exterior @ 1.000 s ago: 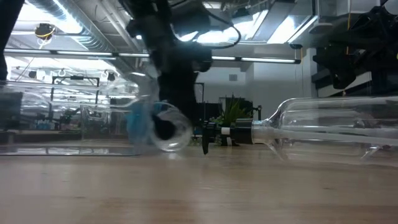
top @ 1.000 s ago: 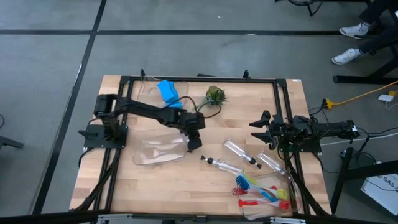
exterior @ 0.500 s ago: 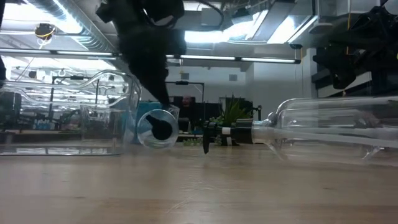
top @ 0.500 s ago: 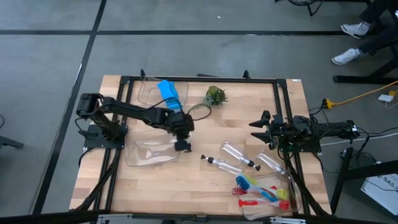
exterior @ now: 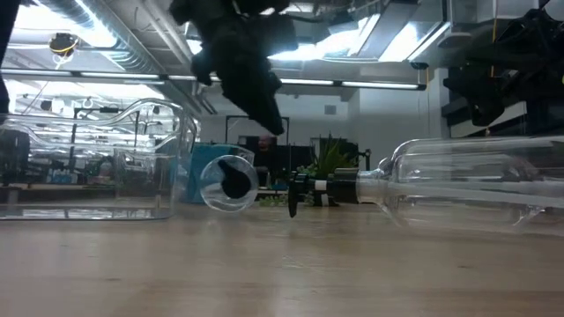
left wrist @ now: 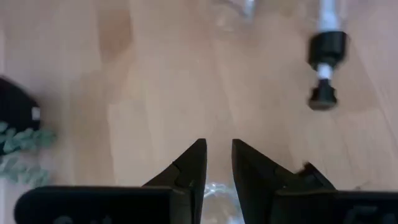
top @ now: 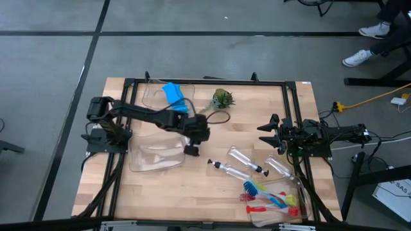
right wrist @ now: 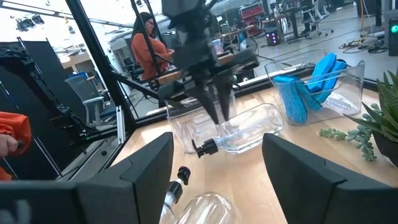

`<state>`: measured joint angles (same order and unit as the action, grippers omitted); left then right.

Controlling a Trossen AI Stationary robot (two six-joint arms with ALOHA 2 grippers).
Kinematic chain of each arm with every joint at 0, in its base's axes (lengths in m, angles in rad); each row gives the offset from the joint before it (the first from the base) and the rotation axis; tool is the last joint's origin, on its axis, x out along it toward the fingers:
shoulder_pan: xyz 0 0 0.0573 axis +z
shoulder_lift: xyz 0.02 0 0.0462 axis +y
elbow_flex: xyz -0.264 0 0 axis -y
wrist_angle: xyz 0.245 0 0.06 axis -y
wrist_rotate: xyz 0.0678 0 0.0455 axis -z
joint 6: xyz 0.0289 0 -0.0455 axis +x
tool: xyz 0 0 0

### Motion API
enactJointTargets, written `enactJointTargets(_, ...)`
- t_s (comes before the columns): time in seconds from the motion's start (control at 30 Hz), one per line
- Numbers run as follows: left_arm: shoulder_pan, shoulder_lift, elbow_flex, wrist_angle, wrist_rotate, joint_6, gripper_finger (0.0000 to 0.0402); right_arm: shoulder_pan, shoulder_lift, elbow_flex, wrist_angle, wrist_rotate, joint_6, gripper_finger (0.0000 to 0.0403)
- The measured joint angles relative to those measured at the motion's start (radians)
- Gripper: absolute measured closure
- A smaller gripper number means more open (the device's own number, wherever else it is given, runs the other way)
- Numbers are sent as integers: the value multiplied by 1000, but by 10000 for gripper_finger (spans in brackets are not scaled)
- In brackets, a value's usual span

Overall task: Pick & Place Kitchen Sink Supplies
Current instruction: Put the transparent soap dispenser into the middle transparent bin

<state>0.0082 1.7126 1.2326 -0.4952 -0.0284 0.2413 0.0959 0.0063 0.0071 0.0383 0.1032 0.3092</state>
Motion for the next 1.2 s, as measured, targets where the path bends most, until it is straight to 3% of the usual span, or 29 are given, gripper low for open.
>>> enactJointTargets(0.13,20,71,80,-140,49,-28,325,0,0,0,0,0,0,158)
enactJointTargets(0.37,-2,108,86,-91,52,97,322,0,0,0,0,0,0,158)
enactJointTargets(0.73,36,108,118,-241,34,-250,314,0,0,0,0,0,0,158)
enactJointTargets(1.07,93,107,224,-602,127,-331,345,0,0,0,0,0,0,158)
enactJointTargets(1.2,107,113,199,-615,104,-333,374,0,0,0,0,0,0,158)
